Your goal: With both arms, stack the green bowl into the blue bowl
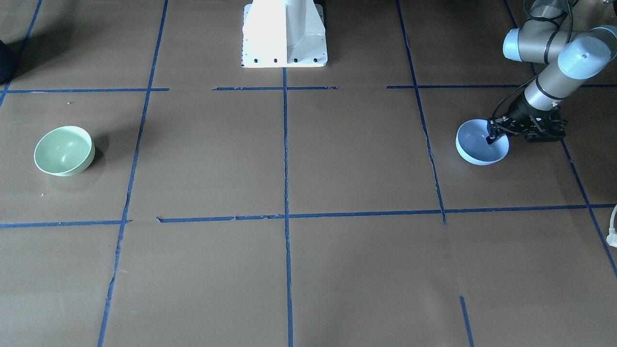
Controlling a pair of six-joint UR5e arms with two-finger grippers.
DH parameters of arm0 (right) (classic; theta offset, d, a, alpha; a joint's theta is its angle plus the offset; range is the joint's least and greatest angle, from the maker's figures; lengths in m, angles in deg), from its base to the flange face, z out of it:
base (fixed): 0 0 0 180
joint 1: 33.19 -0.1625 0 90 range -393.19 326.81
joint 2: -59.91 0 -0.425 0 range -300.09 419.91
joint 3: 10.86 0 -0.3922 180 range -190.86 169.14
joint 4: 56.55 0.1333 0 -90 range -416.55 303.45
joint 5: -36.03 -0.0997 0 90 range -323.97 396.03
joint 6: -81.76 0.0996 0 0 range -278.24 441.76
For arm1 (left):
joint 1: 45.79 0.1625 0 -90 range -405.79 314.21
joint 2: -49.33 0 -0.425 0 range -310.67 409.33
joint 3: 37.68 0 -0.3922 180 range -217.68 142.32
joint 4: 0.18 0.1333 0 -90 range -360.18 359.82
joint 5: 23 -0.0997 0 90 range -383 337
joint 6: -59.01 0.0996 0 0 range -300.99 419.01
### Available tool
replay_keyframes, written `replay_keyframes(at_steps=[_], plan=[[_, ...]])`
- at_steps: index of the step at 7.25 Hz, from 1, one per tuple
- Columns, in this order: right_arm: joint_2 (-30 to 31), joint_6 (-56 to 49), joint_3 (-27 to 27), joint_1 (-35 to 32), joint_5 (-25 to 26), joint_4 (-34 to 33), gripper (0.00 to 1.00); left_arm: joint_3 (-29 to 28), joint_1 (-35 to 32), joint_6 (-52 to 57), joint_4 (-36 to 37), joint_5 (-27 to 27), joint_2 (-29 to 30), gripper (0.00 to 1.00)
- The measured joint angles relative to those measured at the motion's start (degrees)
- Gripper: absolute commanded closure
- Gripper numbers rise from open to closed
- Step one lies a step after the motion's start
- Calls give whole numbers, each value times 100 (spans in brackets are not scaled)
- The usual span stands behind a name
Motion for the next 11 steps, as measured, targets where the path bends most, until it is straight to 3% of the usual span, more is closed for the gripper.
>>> replay_keyframes(at_steps=[1,2,4,5,7,8,11], plan=[[3,-1,0,0,-5,0,0,197,-157,-21,296,209,111,99],[7,-3,0,0,-7,0,0,544,-257,-39,1036,321,433,99],[8,-6,0,1,-8,0,0,1017,-156,-380,3003,339,1858,97],[9,-7,0,0,-7,0,0,930,191,-852,3519,289,2650,97],[4,-8,5,0,-1,0,0,238,1035,-1720,3573,-197,3869,97],[2,-8,7,0,0,0,0,-295,1360,-1986,3160,-469,4285,96],[2,-3,6,0,-20,0,0,-1124,1828,-2173,2115,-684,4584,92]])
